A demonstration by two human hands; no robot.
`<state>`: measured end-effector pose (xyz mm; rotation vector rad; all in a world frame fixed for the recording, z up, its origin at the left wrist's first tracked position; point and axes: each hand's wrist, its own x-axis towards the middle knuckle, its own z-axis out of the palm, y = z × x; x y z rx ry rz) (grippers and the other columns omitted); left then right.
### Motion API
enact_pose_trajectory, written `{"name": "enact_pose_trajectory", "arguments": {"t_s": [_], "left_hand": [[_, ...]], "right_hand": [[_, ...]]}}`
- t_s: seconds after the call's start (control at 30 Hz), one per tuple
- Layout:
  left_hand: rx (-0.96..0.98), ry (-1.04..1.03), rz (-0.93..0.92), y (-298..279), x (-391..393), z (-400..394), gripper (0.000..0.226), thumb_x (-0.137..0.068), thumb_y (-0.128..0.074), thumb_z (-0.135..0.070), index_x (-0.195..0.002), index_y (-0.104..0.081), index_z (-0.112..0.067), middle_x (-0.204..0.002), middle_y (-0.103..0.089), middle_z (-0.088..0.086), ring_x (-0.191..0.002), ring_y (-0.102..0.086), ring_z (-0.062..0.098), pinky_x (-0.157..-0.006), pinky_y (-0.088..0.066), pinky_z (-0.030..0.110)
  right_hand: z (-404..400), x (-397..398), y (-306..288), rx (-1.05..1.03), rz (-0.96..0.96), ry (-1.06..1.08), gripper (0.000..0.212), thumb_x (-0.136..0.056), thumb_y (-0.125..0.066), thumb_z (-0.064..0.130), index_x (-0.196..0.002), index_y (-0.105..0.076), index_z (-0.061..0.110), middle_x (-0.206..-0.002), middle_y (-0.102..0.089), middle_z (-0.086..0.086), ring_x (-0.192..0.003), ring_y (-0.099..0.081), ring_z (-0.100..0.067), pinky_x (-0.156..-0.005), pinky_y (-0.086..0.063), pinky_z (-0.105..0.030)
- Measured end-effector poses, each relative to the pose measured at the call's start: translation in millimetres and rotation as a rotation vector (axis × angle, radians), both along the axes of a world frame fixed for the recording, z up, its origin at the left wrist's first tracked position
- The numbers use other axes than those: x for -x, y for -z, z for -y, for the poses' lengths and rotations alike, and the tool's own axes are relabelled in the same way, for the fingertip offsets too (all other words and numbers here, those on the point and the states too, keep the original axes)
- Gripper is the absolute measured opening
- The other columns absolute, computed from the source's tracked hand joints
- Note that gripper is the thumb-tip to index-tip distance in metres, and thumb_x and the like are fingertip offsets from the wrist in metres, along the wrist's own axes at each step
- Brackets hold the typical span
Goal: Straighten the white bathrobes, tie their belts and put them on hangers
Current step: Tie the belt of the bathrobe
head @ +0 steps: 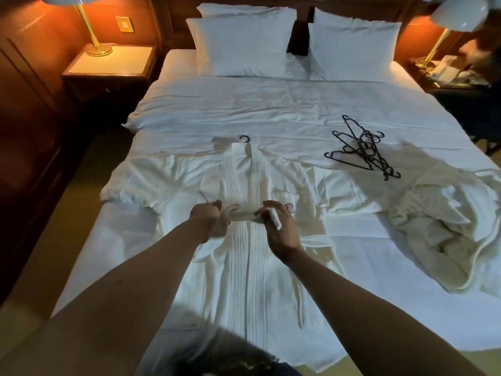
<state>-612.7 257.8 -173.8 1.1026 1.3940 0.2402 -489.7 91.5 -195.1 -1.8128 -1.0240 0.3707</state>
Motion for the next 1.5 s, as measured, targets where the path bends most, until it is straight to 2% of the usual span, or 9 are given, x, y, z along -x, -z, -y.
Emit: {"name": "enact_pose_trajectory", "arguments": {"t_s": [0.13, 0.27, 0.47, 0.6, 0.77, 1.0, 1.17, 1.3, 1.5], "left_hand": [[0.03, -0.127, -0.092, 55.0, 12.9, -12.2, 0.04, -0.101, -0.055, -0.023, -0.136, -0.054, -0.005, -0.088, -0.056, -0.003, -0.092, -0.062, 0.021, -0.07, -0.057, 0.023], [-0.109, -0.482, -0.165, 97.0, 36.1, -29.2, 0.035, -0.099, -0.059, -0.032, -0.124, -0.058, -0.007, -0.115, -0.063, 0.012, -0.109, -0.064, 0.032, -0.086, -0.054, 0.034], [-0.112, -0.019, -0.16, 146.9, 8.9, -1.0, 0.042, -0.085, -0.073, -0.036, -0.116, -0.061, -0.01, -0.112, -0.067, 0.008, -0.103, -0.064, 0.029, -0.09, -0.052, 0.037], [-0.077, 0.088, -0.241, 167.4, -5.9, 9.3, 0.057, -0.085, -0.077, -0.033, -0.129, -0.058, -0.001, -0.124, -0.064, 0.011, -0.115, -0.06, 0.028, -0.095, -0.047, 0.033], [0.174, -0.031, -0.168, 189.4, -5.6, -13.7, 0.038, -0.078, -0.083, -0.037, -0.09, -0.071, -0.002, -0.097, -0.074, 0.013, -0.1, -0.07, 0.028, -0.1, -0.053, 0.039], [-0.041, 0.107, -0.193, 171.9, -20.1, -12.1, 0.03, -0.085, -0.064, -0.014, -0.114, -0.07, -0.007, -0.107, -0.071, 0.007, -0.104, -0.066, 0.026, -0.089, -0.05, 0.033], [-0.103, 0.102, -0.248, 170.3, -26.7, -5.9, 0.029, -0.083, -0.066, -0.014, -0.108, -0.062, 0.001, -0.102, -0.067, 0.016, -0.098, -0.066, 0.037, -0.078, -0.05, 0.036], [-0.119, 0.025, -0.205, 173.8, -20.7, -8.6, 0.032, -0.066, -0.071, -0.023, -0.095, -0.069, -0.01, -0.096, -0.074, 0.009, -0.096, -0.07, 0.031, -0.08, -0.054, 0.035], [-0.297, 0.09, -0.391, 172.2, -6.7, -7.1, 0.027, -0.087, -0.06, -0.008, -0.111, -0.073, -0.009, -0.108, -0.075, 0.009, -0.113, -0.064, 0.028, -0.091, -0.047, 0.031]], "right_hand": [[14.2, -19.8, 40.8, 0.289, -0.127, 0.375, 0.031, -0.091, -0.039, 0.042, -0.095, -0.068, 0.031, -0.112, -0.065, 0.007, -0.116, -0.058, -0.026, -0.099, -0.043, -0.052], [41.4, -61.8, 81.1, 0.552, -0.395, 0.821, 0.054, -0.102, -0.036, 0.051, -0.124, -0.065, 0.012, -0.121, -0.067, -0.017, -0.118, -0.059, -0.039, -0.1, -0.044, -0.048], [25.4, -45.8, 114.7, 0.511, -0.648, 0.378, 0.034, -0.076, -0.084, 0.034, -0.099, -0.07, 0.013, -0.083, -0.072, -0.002, -0.08, -0.066, -0.024, -0.074, -0.054, -0.036], [11.0, -36.7, 144.2, 0.721, -0.41, 0.276, 0.058, -0.076, -0.078, 0.034, -0.131, -0.065, 0.021, -0.103, -0.071, -0.005, -0.103, -0.065, -0.026, -0.091, -0.053, -0.039], [7.6, -39.5, 152.2, 0.676, -0.206, 0.408, 0.027, -0.1, -0.052, 0.03, -0.101, -0.07, 0.009, -0.091, -0.064, -0.009, -0.088, -0.061, -0.032, -0.077, -0.048, -0.038], [-10.9, -44.9, 127.4, 0.196, 0.092, 0.417, 0.04, -0.101, -0.039, 0.043, -0.072, -0.048, 0.016, -0.072, -0.057, -0.003, -0.074, -0.055, -0.031, -0.063, -0.04, -0.038], [-48.5, -25.5, 106.0, 0.088, -0.311, 0.274, 0.044, -0.105, -0.043, 0.044, -0.098, -0.066, 0.008, -0.082, -0.075, -0.004, -0.076, -0.07, -0.018, -0.07, -0.055, -0.037], [-61.3, -33.5, 120.2, -0.011, -0.833, 0.533, 0.03, -0.107, -0.049, 0.032, -0.087, -0.054, 0.01, -0.054, -0.049, 0.0, -0.047, -0.052, -0.017, -0.05, -0.048, -0.033], [-16.5, -47.5, 169.3, 0.493, -0.808, 0.735, 0.032, -0.103, -0.048, 0.044, -0.095, -0.06, 0.015, -0.084, -0.064, -0.01, -0.078, -0.062, -0.029, -0.069, -0.049, -0.039]]}}
